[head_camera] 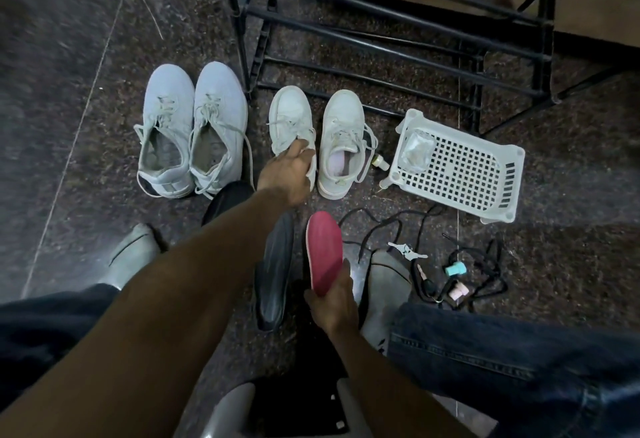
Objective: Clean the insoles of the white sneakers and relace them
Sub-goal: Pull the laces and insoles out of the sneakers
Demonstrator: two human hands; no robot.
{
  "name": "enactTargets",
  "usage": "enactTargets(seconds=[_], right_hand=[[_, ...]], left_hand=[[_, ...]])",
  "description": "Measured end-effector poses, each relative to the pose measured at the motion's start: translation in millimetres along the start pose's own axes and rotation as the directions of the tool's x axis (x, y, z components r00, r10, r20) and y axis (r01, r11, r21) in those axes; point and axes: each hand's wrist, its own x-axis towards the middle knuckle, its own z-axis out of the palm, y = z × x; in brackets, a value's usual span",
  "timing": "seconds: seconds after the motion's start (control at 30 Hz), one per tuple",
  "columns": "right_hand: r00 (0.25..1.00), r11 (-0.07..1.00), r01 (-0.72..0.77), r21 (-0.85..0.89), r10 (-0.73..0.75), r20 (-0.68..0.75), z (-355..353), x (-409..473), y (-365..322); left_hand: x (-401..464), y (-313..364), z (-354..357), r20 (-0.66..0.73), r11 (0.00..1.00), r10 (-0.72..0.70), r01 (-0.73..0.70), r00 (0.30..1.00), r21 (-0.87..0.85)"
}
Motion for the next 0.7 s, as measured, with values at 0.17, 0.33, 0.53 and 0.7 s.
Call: enactTargets(seconds=[0.17,0.33,0.53,0.7], right_hand=[[0.995,0.997,0.063,-0.050,-0.067,-0.074,-6.9,18.9,-6.9],[0.993,0.998,0.057,-0.041,-0.061,-0.097,-11.4,20.7,1.3],[0.996,0.999,0.041,-0.016,-0.042,-0.079,-8.1,22.7,7.7],[0.994,0.997,0.080,-0.013,-0.081,-0.071,-11.9,26.0,-2.6]], left_hand=[[12.5,-4.0,-6.9,0.088,0.999,-0.001,-0.002,0.996,0.040],[7.1,-1.1,0.5,-0.027,0.996,-0.035,0.033,0.999,-0.080],[-19.6,-4.3,29.8,-0.131,0.988,-0.046,0.065,0.990,0.143],[-7.8,-6.1,11.9,-0.014,0.965,-0.047,0.049,0.999,0.257]])
